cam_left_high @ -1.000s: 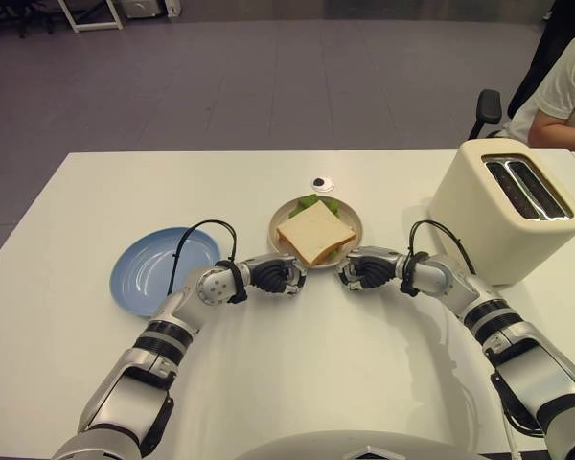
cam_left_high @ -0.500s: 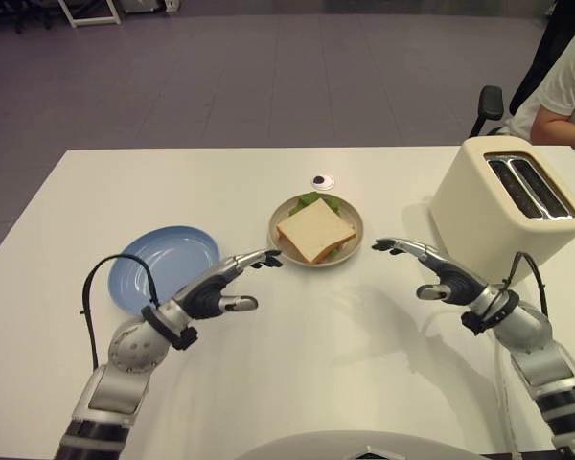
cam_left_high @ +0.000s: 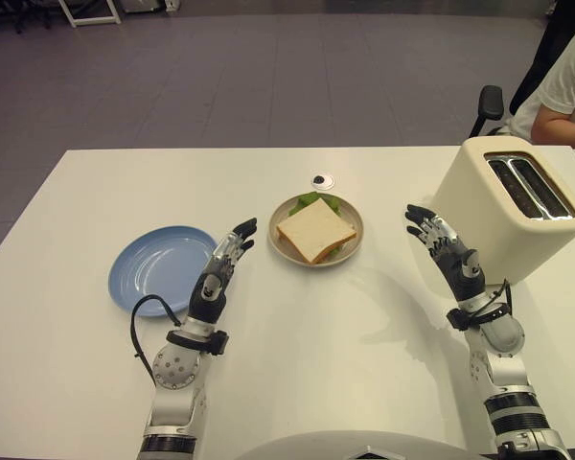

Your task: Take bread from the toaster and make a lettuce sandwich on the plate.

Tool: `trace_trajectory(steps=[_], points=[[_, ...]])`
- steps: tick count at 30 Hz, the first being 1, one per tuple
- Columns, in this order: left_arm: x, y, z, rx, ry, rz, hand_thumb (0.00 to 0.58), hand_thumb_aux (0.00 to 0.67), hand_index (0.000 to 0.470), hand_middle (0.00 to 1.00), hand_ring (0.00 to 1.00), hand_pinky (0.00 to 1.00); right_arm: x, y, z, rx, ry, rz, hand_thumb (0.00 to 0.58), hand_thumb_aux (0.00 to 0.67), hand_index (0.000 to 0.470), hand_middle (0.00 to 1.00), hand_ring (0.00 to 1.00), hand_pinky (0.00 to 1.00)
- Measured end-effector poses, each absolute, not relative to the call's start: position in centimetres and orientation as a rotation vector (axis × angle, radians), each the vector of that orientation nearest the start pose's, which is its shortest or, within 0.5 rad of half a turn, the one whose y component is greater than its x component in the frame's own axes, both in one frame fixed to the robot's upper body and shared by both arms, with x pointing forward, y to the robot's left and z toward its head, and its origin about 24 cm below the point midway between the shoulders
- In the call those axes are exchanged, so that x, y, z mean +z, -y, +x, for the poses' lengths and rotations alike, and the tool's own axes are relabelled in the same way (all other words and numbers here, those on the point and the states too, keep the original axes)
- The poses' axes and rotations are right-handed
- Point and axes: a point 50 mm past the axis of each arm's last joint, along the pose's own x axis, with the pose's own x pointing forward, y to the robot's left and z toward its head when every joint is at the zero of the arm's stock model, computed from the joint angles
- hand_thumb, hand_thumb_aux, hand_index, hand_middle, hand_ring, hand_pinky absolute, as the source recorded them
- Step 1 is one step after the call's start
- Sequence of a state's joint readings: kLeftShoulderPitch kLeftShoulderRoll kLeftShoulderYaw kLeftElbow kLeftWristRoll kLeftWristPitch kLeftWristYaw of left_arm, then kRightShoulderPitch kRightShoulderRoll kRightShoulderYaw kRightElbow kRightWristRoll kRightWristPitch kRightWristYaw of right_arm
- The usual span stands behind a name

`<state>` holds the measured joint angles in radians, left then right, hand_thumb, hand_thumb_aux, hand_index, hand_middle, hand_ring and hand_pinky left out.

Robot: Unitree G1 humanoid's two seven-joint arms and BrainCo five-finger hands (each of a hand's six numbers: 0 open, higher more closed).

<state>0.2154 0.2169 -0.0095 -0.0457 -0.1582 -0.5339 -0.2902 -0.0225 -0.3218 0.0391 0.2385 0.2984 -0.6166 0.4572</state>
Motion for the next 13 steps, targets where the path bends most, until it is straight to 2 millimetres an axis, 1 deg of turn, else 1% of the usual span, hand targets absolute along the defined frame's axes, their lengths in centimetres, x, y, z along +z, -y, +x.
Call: trace_trajectory(steps=[2,5,9,13], points=[[5.7,-18.0,20.0,-0.266,0.353,0.113,0.000,0.000,0.000,0.00,0.00,0.00,5.9,19.1,24.1,0.441,0.387,-0.121,0.000,0.000,0.000,0.00,0.00,0.00],[5.8,-17.9,20.3,-0.267,0.374,0.106,0.000,0.000,0.000,0.00,0.00,0.00,6.0,19.3,24.0,0.439,0.401,-0.089,0.000,0.000,0.000,0.00,0.00,0.00],[5.7,-17.9,20.4,-0.262,0.375,0.066,0.000,0.000,0.000,0.00,0.00,0.00,6.5,19.8,24.1,0.426,0.433,0.031,0.000,0.000,0.000,0.00,0.00,0.00],[5.8,-18.4,20.3,-0.246,0.391,0.010,0.000,0.000,0.000,0.00,0.00,0.00,7.0,20.0,24.0,0.434,0.457,0.094,0.000,0.000,0.000,0.00,0.00,0.00]])
